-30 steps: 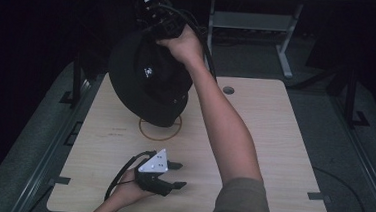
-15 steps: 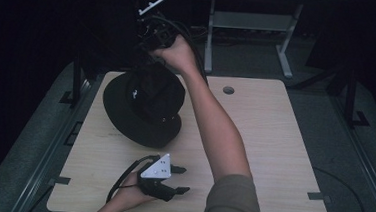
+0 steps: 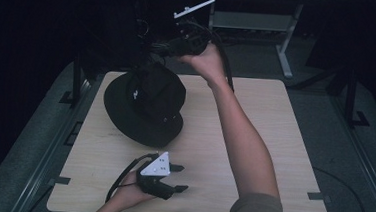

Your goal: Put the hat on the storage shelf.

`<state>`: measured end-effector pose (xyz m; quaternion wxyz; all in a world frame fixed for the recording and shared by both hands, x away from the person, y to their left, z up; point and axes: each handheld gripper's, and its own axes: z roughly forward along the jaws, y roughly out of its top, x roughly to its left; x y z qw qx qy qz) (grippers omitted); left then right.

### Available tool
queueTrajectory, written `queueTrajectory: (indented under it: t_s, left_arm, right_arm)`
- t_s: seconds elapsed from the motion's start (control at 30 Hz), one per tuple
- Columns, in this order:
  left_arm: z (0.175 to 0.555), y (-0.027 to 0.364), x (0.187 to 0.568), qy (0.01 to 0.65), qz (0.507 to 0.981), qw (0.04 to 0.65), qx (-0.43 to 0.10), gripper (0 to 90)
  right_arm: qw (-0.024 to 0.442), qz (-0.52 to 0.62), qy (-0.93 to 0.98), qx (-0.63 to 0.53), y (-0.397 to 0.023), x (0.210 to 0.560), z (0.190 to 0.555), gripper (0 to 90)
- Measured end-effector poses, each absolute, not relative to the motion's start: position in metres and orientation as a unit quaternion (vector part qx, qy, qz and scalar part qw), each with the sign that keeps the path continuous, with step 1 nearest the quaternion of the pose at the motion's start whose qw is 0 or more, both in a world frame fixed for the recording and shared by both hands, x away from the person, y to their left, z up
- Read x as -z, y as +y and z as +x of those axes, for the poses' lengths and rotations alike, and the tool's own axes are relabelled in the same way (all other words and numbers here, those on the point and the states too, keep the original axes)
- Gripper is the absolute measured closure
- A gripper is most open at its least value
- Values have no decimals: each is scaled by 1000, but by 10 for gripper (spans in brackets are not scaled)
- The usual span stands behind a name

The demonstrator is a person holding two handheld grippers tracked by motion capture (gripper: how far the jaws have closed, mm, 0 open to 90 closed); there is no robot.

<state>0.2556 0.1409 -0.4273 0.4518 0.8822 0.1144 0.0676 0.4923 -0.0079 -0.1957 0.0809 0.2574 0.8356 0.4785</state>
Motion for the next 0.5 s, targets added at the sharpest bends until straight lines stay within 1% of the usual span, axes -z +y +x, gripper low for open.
queueTrajectory:
  t_s: [0.23, 0.33, 0.5]
  left_arm:
    - [259, 143, 429, 129, 881, 451, -65, 356]
    - [259, 143, 430, 130, 882, 448, -65, 349]
    - [261, 142, 431, 140, 880, 449, -62, 306]
  right_arm:
    - [79, 262, 826, -492, -37, 197, 481, 320]
    - [80, 267, 825, -491, -43, 199, 479, 302]
    - [79, 274, 820, -496, -59, 206, 473, 283]
